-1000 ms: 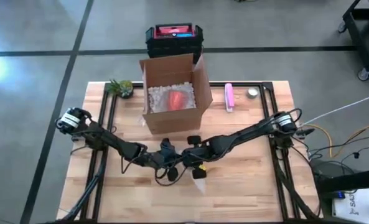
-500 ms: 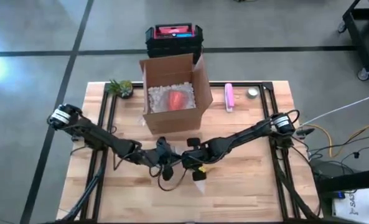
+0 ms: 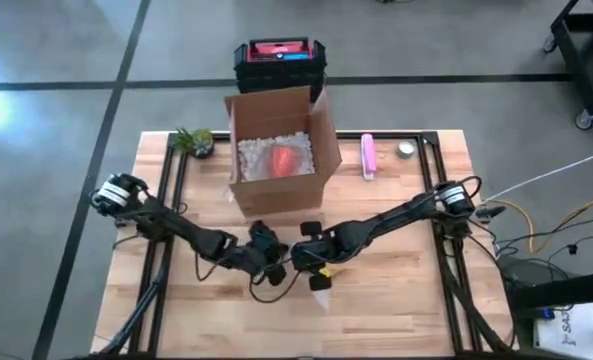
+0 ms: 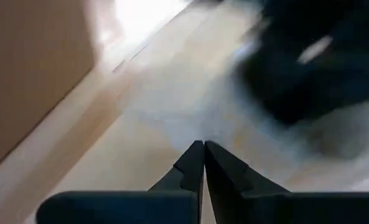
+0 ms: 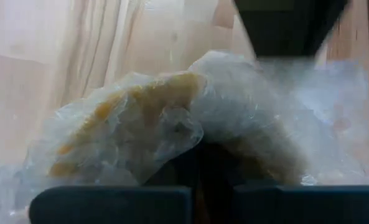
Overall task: Wrap mug
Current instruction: Wrap the yellow mug in the transparent bubble wrap
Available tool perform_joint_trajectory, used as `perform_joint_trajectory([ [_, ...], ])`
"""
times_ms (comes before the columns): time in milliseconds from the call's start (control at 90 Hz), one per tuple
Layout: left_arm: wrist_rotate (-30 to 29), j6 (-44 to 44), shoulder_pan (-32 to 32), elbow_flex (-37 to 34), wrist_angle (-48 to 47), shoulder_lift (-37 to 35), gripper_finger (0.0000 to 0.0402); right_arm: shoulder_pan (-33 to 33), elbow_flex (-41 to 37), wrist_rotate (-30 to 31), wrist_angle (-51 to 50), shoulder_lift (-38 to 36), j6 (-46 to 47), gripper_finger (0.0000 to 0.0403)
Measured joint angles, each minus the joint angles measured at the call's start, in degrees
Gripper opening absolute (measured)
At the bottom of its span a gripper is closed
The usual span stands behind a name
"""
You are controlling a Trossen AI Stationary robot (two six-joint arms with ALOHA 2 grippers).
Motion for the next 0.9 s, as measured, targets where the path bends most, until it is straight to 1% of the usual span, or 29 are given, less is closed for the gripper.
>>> perform_joint_trajectory([
  [67, 0.1, 1.8, 0.0, -0.1, 2.1, -0.2, 0.0000, 0.1, 0.0, -0.1, -0.1, 0.0, 0.0, 0.0000],
  [189, 0.6, 2.1, -0.2, -0.1, 2.1, -1.2, 0.0000, 0.1, 0.0, -0.2, -0.1, 0.0, 0.1, 0.0000],
  [433, 1.6, 2.1, -0.3, -0.1, 2.3, -0.4, 0.0000, 0.1, 0.0, -0.5, -0.3, -0.4, 0.1, 0.0000],
  [678, 2.2, 2.1, -0.4, 0.0, 3.1, 0.8, 0.0000, 0.1, 2.9, -1.6, -11.3, -3.9, 0.5, 0.0000],
  [789, 2.2, 2.2, -0.4, 0.0, 3.1, 0.8, 0.0000, 0.1, 3.0, -1.4, -11.0, -5.8, 0.5, 0.0000],
  [900, 2.2, 2.3, -0.4, 0.1, 3.0, 0.8, 0.0000, 0.1, 3.0, -1.4, -10.0, -6.0, 0.5, 0.0000],
])
